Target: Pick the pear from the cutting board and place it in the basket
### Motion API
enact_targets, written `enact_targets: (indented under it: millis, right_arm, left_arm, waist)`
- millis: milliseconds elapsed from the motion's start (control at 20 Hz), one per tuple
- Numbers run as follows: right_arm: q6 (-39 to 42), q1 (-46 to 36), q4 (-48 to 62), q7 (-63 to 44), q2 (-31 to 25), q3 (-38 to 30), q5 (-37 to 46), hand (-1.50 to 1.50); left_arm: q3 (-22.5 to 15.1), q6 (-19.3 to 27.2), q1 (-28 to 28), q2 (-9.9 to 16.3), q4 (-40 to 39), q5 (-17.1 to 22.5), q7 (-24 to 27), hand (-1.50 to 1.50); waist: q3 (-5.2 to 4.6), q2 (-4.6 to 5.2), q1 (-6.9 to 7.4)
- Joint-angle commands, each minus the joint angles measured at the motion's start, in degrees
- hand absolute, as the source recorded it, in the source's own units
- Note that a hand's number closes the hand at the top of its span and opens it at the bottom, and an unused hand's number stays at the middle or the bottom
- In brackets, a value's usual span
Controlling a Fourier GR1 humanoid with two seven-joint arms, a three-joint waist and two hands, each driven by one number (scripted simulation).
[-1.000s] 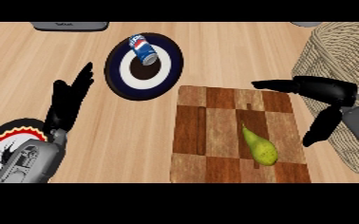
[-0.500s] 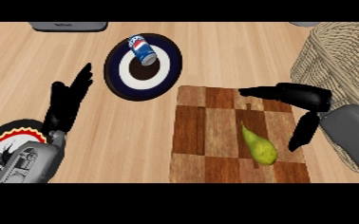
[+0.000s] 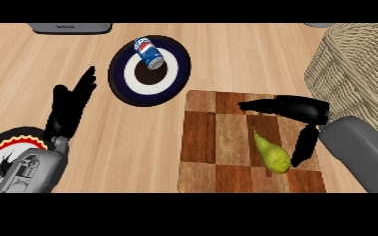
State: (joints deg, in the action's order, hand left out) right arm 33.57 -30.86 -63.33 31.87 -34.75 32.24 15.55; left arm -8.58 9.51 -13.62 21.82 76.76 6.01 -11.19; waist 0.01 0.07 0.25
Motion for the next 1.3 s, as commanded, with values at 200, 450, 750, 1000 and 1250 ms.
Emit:
enact_targets:
  millis: [200,450,750,1000,1250]
  right_arm:
    - [4.4,2.6,1.8,5.8,0.1,-0.1,3.8,-1.50]
    - [4.4,2.2,1.7,3.4,3.4,1.1,5.7,-1.50]
    - [6.0,1.8,1.8,2.0,4.5,-1.5,6.3,-1.50]
    - [2.6,4.0,3.3,4.8,5.9,0.3,10.8,-1.50]
    - [-4.1,3.7,3.6,11.6,5.1,0.7,14.4,1.50]
  left_arm:
    - [1.4,-0.6,1.3,-0.5,2.8,-2.4,-1.7,0.00]
    - [3.7,-4.7,-0.9,0.0,1.3,-0.7,-2.3,0.00]
    - [1.3,-0.7,-1.3,-4.7,2.7,-6.0,-4.2,0.00]
    - [4.5,-3.9,0.6,-3.7,0.7,-5.0,-0.3,0.00]
    - [5.1,-4.0,0.0,-4.8,0.0,-5.3,-0.5,0.00]
  waist:
    - [0.01,-0.08,0.06]
    - [0.00,-0.05,-0.06]
    - [0.01,-0.06,-0.06]
    - [0.00,-0.03,-0.04]
    - [0.01,0.04,-0.02]
